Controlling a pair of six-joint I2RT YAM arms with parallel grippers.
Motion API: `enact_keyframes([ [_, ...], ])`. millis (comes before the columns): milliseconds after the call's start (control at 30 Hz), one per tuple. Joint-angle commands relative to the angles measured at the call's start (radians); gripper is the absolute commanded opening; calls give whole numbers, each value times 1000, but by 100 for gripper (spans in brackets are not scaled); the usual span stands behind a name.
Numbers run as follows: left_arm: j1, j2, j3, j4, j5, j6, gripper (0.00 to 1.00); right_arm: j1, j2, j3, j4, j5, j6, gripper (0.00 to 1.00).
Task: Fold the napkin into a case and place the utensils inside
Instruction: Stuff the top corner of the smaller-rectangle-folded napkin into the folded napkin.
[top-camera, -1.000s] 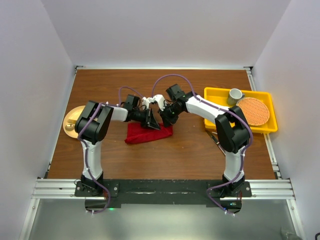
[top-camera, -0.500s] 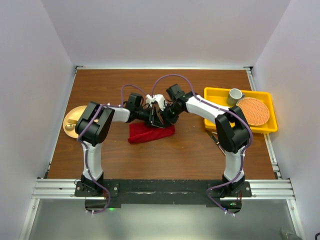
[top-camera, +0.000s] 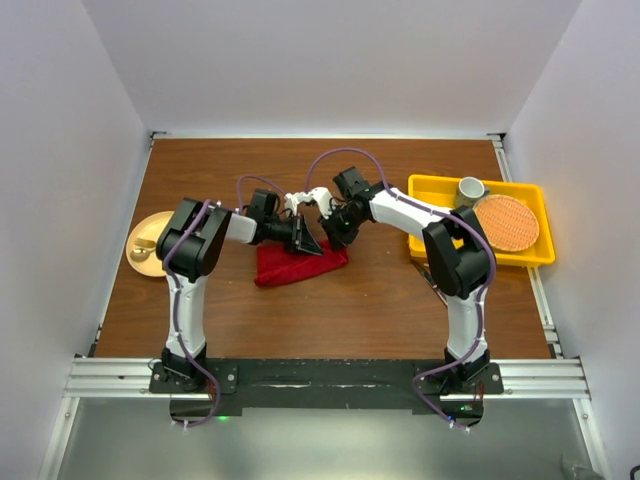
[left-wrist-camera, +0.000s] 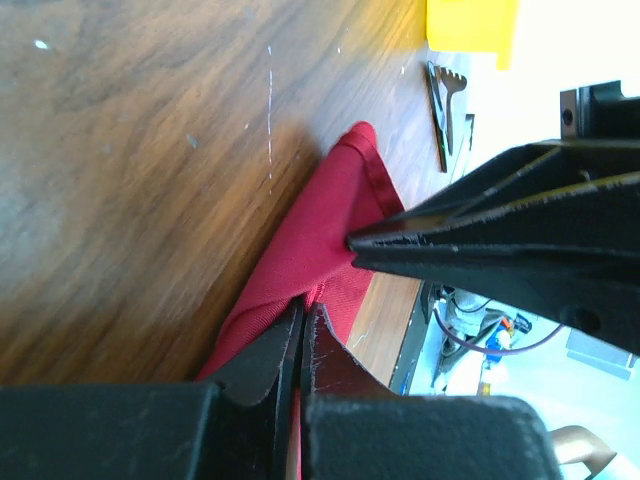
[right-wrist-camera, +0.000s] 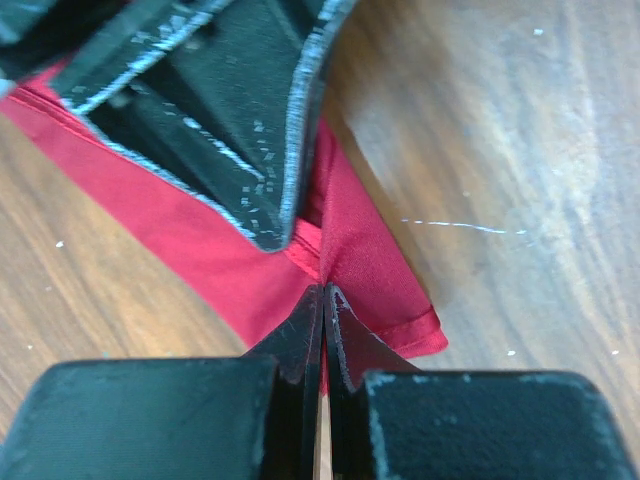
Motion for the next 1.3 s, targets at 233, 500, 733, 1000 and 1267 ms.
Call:
enact_keyframes([
  [233,10,46,29,-84,-98,62,0,-8,-12,88,-3,-21,55,15],
  [500,10,45,25,-73,-86,56,0,2,-44,30,31,57,-2,47],
  [733,10,48,31,-67,-83,48,0,31,-22,4,57,119,-39,43],
  [1000,10,48,29,-76,-86,51,0,48,-55,-47,122,251,-41,10],
  [1267,10,52,29,-87,-89,56,0,48,-75,14,89,277,2,0],
])
